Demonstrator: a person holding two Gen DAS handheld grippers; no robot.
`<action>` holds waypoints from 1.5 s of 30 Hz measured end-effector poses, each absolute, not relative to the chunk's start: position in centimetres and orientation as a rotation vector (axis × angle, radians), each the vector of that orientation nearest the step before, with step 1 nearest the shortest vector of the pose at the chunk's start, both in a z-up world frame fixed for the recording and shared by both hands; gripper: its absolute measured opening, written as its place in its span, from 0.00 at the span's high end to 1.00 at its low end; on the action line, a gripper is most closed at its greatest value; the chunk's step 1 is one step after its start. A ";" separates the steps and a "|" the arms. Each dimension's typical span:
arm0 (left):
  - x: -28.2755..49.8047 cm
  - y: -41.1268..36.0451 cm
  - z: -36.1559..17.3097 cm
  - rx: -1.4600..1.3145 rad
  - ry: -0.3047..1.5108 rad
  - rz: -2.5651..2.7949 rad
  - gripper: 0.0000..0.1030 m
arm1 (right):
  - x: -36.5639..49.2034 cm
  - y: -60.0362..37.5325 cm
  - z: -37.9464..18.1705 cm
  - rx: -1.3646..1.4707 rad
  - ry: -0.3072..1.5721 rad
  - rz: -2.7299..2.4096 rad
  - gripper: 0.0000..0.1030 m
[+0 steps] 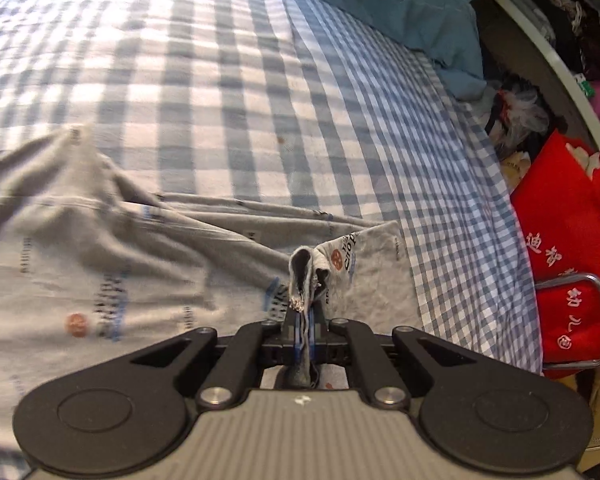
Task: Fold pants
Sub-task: 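Bring the leg ends in the right gripper onto the waistband at the left gripper, then open both grippers to release the folded pants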
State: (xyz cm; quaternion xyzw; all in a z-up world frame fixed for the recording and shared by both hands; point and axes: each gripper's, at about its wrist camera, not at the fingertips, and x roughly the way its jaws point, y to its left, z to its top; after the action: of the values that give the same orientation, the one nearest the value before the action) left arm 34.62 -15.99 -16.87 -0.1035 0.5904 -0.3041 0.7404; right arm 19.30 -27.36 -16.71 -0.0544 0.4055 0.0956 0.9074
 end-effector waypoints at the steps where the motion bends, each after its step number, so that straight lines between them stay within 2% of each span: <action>1: 34.7 -14.7 -16.4 -0.238 1.286 -0.668 0.97 | 19.6 -26.3 -16.1 -0.123 0.836 0.226 0.96; 6: 35.9 -8.3 -15.8 -0.210 1.269 -0.613 0.97 | 21.3 -21.4 -15.2 -0.126 0.820 0.348 0.96; 11: 37.4 -4.3 -19.6 -0.190 1.327 -0.549 0.96 | 23.2 -16.4 -18.3 -0.148 0.866 0.428 0.96; 15: 37.8 -3.1 -22.3 -0.215 1.362 -0.517 0.94 | 23.8 -15.2 -21.1 -0.143 0.925 0.414 0.96; 20: 37.5 -2.6 -23.0 -0.243 1.360 -0.504 0.94 | 23.8 -15.1 -22.0 -0.145 0.934 0.404 0.96; 23: 37.4 -2.6 -22.9 -0.256 1.358 -0.473 0.89 | 23.7 -15.1 -22.3 -0.148 0.932 0.401 0.94; 24: 37.2 -2.6 -22.7 -0.253 1.352 -0.458 0.81 | 23.6 -15.0 -22.3 -0.146 0.930 0.403 0.89; 25: 37.1 -2.4 -22.4 -0.248 1.346 -0.445 0.68 | 23.6 -14.8 -22.4 -0.140 0.926 0.407 0.86; 26: 36.9 -2.2 -21.9 -0.243 1.335 -0.430 0.60 | 23.4 -15.1 -22.0 -0.135 0.922 0.407 0.76; 27: 36.6 -1.9 -21.4 -0.234 1.320 -0.412 0.47 | 22.9 -15.5 -21.5 -0.131 0.912 0.400 0.63; 28: 36.2 -1.8 -20.8 -0.223 1.303 -0.396 0.41 | 22.4 -16.1 -21.0 -0.130 0.898 0.389 0.56; 30: 35.4 -1.8 -19.8 -0.193 1.262 -0.359 0.34 | 21.1 -18.2 -19.8 -0.130 0.861 0.351 0.33; 31: 35.0 -2.1 -19.3 -0.173 1.237 -0.338 0.25 | 20.5 -19.4 -19.3 -0.141 0.839 0.316 0.28; 33: 34.0 -3.0 -18.7 -0.111 1.169 -0.295 0.17 | 19.4 -22.3 -18.7 -0.200 0.793 0.204 0.07; 36: 32.8 -6.2 -18.8 0.008 1.071 -0.235 0.08 | 19.7 -26.7 -18.7 -0.338 0.739 -0.013 0.02; 39: 32.4 -8.8 -20.3 0.064 1.011 -0.119 0.08 | 22.8 -30.1 -19.6 -0.388 0.705 -0.152 0.02; 42: 33.4 -9.2 -22.7 0.066 1.057 0.037 0.12 | 25.9 -31.2 -21.4 -0.376 0.662 -0.083 0.02; 45: 33.6 -7.6 -23.2 -0.024 1.040 0.062 0.07 | 28.3 -31.2 -24.0 -0.461 0.662 0.006 0.02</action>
State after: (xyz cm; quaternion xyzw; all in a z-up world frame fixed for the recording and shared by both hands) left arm 33.58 -7.60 -23.25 -0.0116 0.4969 0.0295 0.8672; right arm 28.35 -31.20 -23.98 -0.2244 0.3223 0.0031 0.9197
